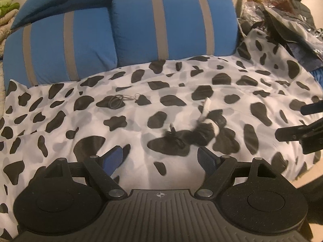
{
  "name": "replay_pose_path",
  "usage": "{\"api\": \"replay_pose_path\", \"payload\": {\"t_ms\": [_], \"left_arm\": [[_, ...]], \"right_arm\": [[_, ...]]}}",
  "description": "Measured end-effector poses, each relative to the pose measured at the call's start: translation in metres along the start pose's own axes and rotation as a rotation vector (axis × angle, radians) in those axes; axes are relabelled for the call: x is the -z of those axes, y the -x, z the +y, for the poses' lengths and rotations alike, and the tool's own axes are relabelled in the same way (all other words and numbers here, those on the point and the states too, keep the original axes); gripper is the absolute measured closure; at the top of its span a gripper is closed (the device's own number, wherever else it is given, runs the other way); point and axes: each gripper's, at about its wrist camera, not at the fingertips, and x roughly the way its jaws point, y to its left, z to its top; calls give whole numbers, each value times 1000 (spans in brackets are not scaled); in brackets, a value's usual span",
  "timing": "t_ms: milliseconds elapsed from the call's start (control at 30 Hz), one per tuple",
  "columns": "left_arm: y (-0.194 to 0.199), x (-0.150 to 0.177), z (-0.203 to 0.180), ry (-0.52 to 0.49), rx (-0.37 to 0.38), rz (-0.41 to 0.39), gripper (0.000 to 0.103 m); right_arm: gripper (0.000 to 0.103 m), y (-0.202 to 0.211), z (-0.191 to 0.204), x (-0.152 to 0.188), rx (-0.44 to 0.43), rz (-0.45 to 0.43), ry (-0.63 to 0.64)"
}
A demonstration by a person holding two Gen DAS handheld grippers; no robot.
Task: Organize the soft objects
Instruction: 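Lower both tools toward the black taped bundle and black USB cable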
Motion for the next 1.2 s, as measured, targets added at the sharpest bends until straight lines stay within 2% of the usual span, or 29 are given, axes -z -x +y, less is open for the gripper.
{"api": "replay_pose_path", "payload": {"t_ms": [200,433,567,700,933,1200], "left_arm": [[-15,-8,9,3,-25,-18,22],[-32,-18,20,24,-15,9,22],[-44,-22,25,44,35,61,22],[-51,-26,24,25,44,66,22],[-60,-36,28,-1,57,59,22],[-69,-42,41,37,76,81,22]], "right_arm": [[0,-18,5,-8,-5,-15,46],[0,-42,14,-17,-52,-5,121],[0,-61,13,-26,-123,41,107],[0,-77,15,-34,-185,50,99],[0,-111,26,-43,-210,76,136],[0,-151,41,-45,-209,130,193]]}}
